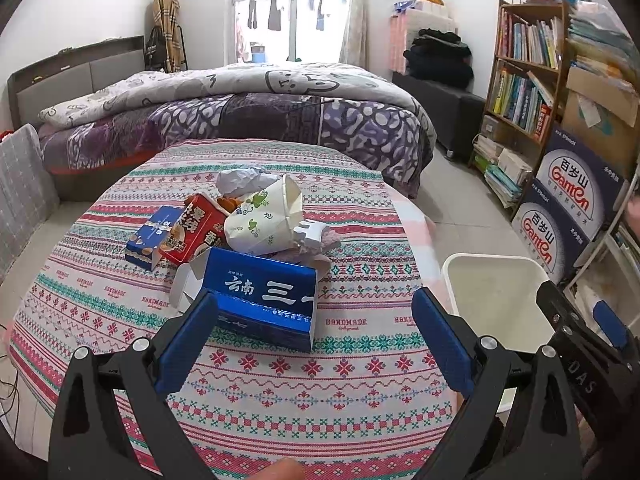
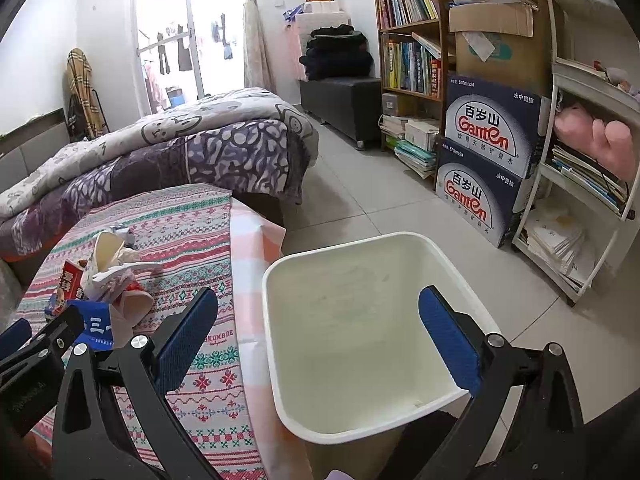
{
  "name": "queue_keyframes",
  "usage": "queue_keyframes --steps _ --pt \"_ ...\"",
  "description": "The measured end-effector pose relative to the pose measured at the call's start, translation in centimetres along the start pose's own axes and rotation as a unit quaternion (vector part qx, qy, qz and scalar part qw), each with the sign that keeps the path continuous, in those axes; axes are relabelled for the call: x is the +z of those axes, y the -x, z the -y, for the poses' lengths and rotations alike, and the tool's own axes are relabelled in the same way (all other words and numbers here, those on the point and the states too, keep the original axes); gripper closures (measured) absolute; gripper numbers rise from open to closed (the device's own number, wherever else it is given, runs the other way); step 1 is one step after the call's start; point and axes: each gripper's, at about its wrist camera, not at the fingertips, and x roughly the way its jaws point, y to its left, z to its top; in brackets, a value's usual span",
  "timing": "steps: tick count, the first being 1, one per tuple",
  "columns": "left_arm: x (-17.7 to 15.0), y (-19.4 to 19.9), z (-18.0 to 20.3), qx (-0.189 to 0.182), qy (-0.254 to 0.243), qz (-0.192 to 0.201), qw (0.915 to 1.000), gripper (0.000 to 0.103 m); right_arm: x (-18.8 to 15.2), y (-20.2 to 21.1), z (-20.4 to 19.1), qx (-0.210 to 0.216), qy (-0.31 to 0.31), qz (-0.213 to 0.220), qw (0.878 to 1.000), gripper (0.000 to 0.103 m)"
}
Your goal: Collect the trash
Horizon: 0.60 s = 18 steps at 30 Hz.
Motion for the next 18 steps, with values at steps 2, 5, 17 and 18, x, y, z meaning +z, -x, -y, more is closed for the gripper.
queue_keyframes --steps 2,5,17,18 --pt "-0.02 -0.09 -0.11 0.0 0.001 -0.002 1.0 0.008 -0.05 -0.03 0.07 0.001 -0.001 0.0 1.0 0.007" --pt "-0.09 -0.2 -0.18 0.001 0.002 -0.003 1.0 0.008 -0.01 -0.05 0.04 0.002 -0.001 -0.001 1.0 0.007" --pt "-0.33 -0.45 -0.36 0.004 0.002 -0.007 1.0 0.008 -0.1 -0.17 -0.13 0.001 -0.002 -0.002 1.0 0.007" --pt "-0.33 -0.45 -0.36 0.004 0.002 -0.006 1.0 0.008 -0.14 -0.17 -0.14 0.001 -0.003 -0.002 1.0 0.007"
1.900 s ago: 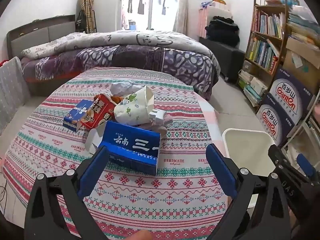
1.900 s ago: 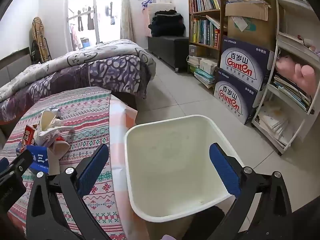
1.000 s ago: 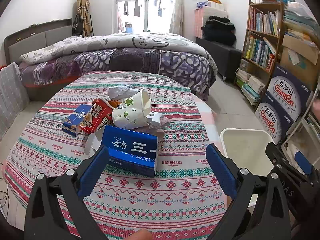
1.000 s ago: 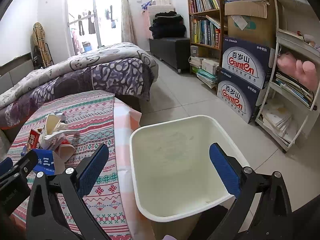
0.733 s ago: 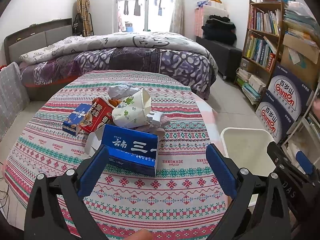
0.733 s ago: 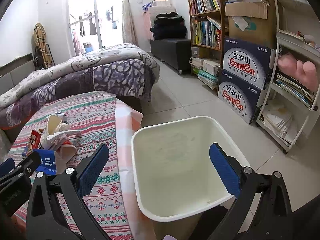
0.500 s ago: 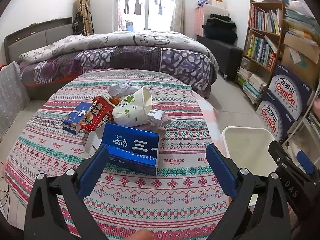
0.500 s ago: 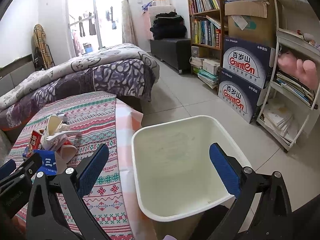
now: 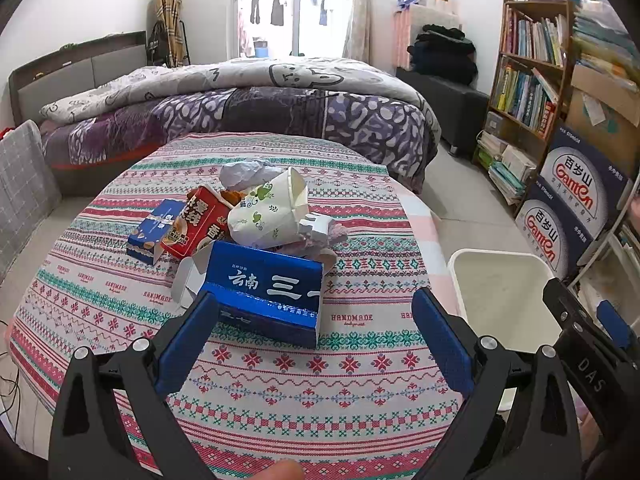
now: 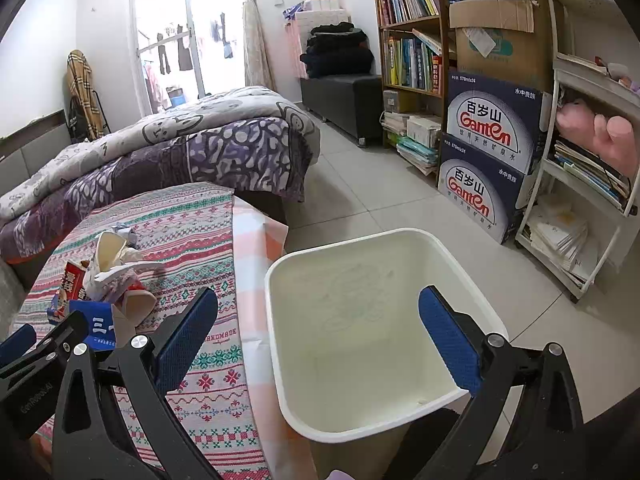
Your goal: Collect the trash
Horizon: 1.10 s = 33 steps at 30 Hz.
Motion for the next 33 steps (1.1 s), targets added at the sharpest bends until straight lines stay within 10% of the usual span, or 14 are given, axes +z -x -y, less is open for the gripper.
queue_keyframes --steps 33 --pt "-0.46 -0.56 -0.33 0.003 0.002 -0.005 1.0 0.008 -0.01 -0.11 -0.23 0.001 -0.003 -0.003 1.0 0.007"
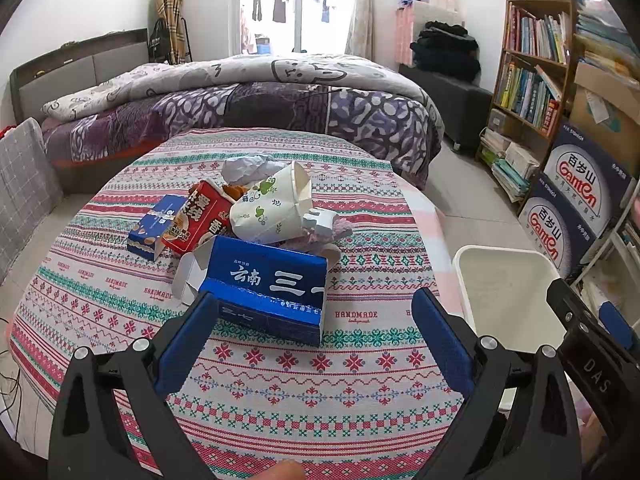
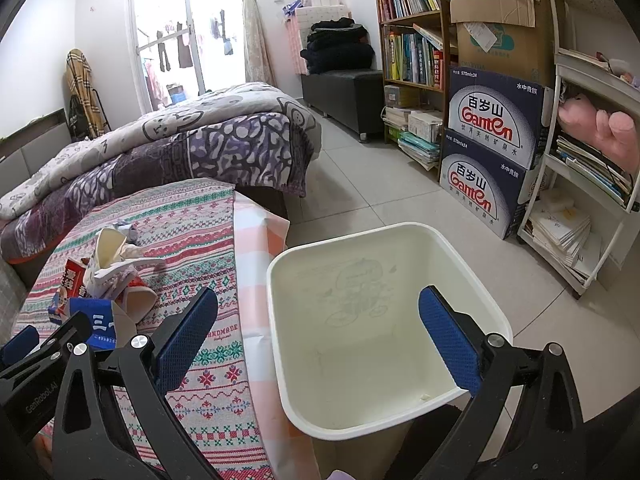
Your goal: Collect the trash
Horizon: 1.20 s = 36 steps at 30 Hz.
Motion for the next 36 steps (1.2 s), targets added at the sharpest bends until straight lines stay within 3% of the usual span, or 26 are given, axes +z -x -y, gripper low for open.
queue_keyframes --steps 9,13,16,20,23,26,33,36 --pt "-0.2 -0.2 -0.1 -0.001 -0.001 -0.004 1.0 0.008 -0.3 0.1 -0.4 0.003 0.002 -0.005 1.0 0.007" --pt "-0.4 -0.7 -0.1 0.007 -0.002 -0.018 0.9998 0.008 -0.8 -0.7 -0.8 0.009 -0.001 -0.031 0.999 0.007" --pt "-0.1 -1.3 -0.5 0.021 0.012 -0.043 0.9988 0.008 -0.3 -1.4 -0.5 0.021 -0.026 -0.066 0.997 0.007" --pt "0.9 -2.6 -3.0 0.017 0.067 -0.095 0.9931 0.008 1.1 -1.3 -0.8 0.045 -0.052 -0.094 0.993 0.007" --pt "1.9 -3.8 -6.5 0.007 0.144 -0.134 0.9804 0.008 2.6 -0.8 -1.8 0.064 -0.035 -0.101 0.992 0.007" --pt "2.5 -5.2 -9.3 0.003 0.21 -0.173 0.9623 0.008 4.1 -0.3 -2.7 0.077 0.003 -0.108 0.991 0.007" --pt "3.6 -7.2 -10.4 -0.02 0.298 -0.201 0.9329 0.008 6.6 -0.8 -4.0 0.069 0.063 -0.09 0.992 0.007" --pt "4.1 -8.8 -10.2 0.007 0.321 -0.214 0.9224 0.008 6.3 -1.8 -3.8 0.069 0.062 -0.096 0.991 0.007"
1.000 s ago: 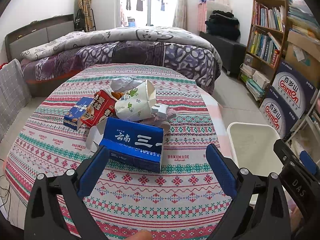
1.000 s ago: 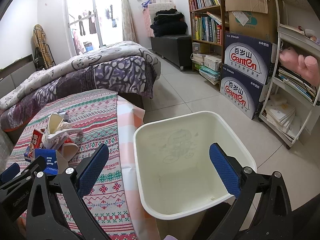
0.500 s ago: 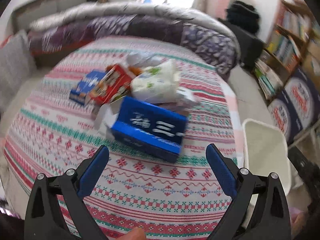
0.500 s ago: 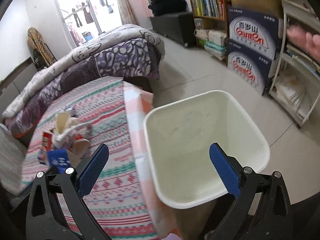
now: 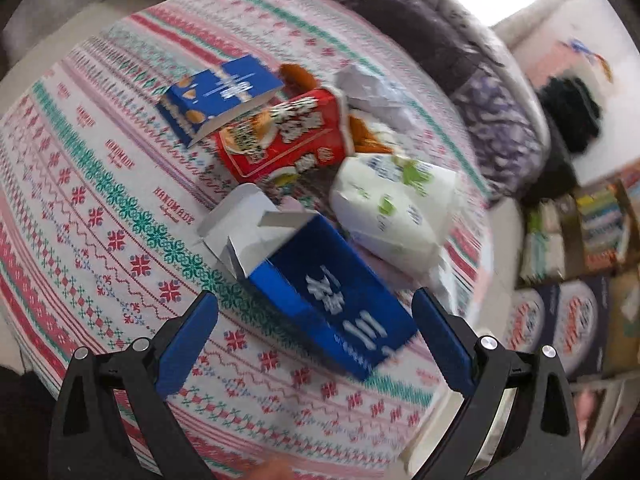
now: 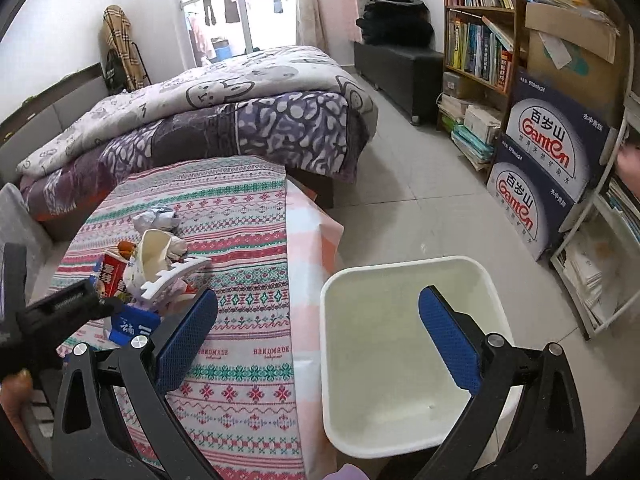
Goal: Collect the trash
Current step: 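Grasp the blue toothpaste box with left gripper while right gripper grasps the white comb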
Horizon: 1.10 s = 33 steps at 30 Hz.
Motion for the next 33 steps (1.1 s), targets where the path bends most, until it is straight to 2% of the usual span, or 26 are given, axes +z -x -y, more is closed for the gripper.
queue_keyframes --steps 3,5,8,10,13,15,17,18,19,23,24,27,29,30,31,33 --pt "0.7 -1.8 0.3 0.02 0.036 -0.016 0.999 0.008 -0.6 -1.3 0.2 -0.003 -0.006 -0.012 1.0 0.007" --pt "0.7 -3.3 0.4 0.044 0.054 -0.04 0.9967 0.008 -0.6 -2.2 0.6 0.003 -0.023 -0.026 0.999 0.007" --pt "0.0 -4.8 0.3 0.047 0.052 -0.077 0.9946 0.009 -0.4 -3.0 0.8 0.012 -0.045 -0.038 0.998 0.007" --pt "-0.7 -4.9 0.8 0.048 0.008 -0.08 0.9956 0.009 -0.4 -3.4 0.8 0.021 -0.058 -0.045 0.997 0.007" --pt "-1.3 -4.3 1.4 0.036 -0.05 -0.087 0.9943 0.02 -0.4 -4.2 0.5 0.034 -0.072 -0.063 0.995 0.007" --pt "-1.6 -3.6 1.7 0.031 -0.086 -0.096 0.9911 0.027 -0.6 -4.9 0.2 0.047 -0.082 -0.08 0.992 0.007" --pt "-1.3 -2.8 2.3 0.032 -0.137 -0.107 0.9843 0.033 -0.8 -5.5 0.0 0.059 -0.096 -0.097 0.989 0.007" --pt "-1.1 -2.3 2.4 0.033 -0.151 -0.108 0.982 0.044 -0.9 -6.0 -0.1 0.066 -0.108 -0.111 0.986 0.007" --pt "-0.9 -1.5 2.4 0.038 -0.174 -0.103 0.9787 0.059 -0.9 -6.3 -0.3 0.069 -0.113 -0.118 0.984 0.007" --pt "-0.6 -0.2 1.9 0.049 -0.226 -0.094 0.9682 0.062 -0.9 -6.9 -1.7 0.079 -0.114 -0.131 0.982 0.007" --pt "-0.6 -0.7 1.2 0.052 -0.235 -0.096 0.966 0.062 -0.8 -6.9 -2.4 0.078 -0.106 -0.132 0.982 0.007" --pt "0.4 -1.5 -1.1 0.036 -0.211 -0.103 0.9714 0.061 -0.3 -6.9 -3.7 0.073 -0.095 -0.141 0.983 0.007" --pt "0.5 -1.6 -1.8 0.036 -0.218 -0.099 0.9702 0.056 0.3 -6.8 -4.4 0.075 -0.097 -0.151 0.981 0.007" --pt "0.1 -1.7 -1.7 0.036 -0.216 -0.1 0.9705 0.038 0.6 -6.9 -4.6 0.075 -0.098 -0.153 0.981 0.007" --pt "0.3 -1.9 -1.8 0.032 -0.208 -0.102 0.9723 0.03 1.0 -6.9 -5.0 0.073 -0.097 -0.154 0.981 0.007" --pt "0.4 -2.2 -2.0 0.03 -0.193 -0.106 0.975 0.027 2.0 -7.1 -5.9 0.066 -0.083 -0.156 0.982 0.007"
